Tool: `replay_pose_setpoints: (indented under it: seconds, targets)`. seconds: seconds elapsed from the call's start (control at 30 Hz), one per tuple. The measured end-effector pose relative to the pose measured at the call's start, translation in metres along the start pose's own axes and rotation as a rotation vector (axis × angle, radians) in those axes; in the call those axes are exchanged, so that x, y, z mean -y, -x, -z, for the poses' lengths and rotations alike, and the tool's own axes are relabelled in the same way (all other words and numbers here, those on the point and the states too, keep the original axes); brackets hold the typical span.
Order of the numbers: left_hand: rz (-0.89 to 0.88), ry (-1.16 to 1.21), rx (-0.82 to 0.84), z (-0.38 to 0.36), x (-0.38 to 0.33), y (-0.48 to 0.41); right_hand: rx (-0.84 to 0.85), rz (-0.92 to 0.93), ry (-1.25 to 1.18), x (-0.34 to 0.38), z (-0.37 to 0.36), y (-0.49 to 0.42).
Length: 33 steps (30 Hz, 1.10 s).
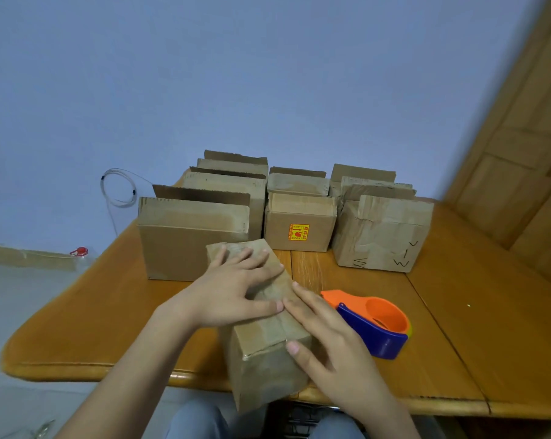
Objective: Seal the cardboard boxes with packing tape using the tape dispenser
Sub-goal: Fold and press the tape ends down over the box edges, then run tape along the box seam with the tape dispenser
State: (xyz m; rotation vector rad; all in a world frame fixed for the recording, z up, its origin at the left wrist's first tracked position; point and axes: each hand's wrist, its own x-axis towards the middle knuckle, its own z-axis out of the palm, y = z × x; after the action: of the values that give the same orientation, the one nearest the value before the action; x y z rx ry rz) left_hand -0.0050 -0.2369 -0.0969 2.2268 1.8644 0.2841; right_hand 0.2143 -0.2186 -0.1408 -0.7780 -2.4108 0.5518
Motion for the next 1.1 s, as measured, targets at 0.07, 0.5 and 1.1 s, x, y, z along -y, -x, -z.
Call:
replay_pose_setpoints:
  seconds: [0.07, 0.5, 1.1]
  targets:
    - [-0.078, 0.018, 0.003, 0.0, 0.003, -0.005, -0.062, 0.007, 0.005, 0.003, -0.006, 0.007]
    - [-0.26, 0.107, 0.067, 0.01, 0.014, -0.037, -0.307, -0.043, -0.053, 0.003, -0.026, -0.004]
    - [0.035, -0.141, 0.055, 0.005, -0.005, -0.034, -0.39, -0.159, -0.029, -0.035, 0.044, -0.01]
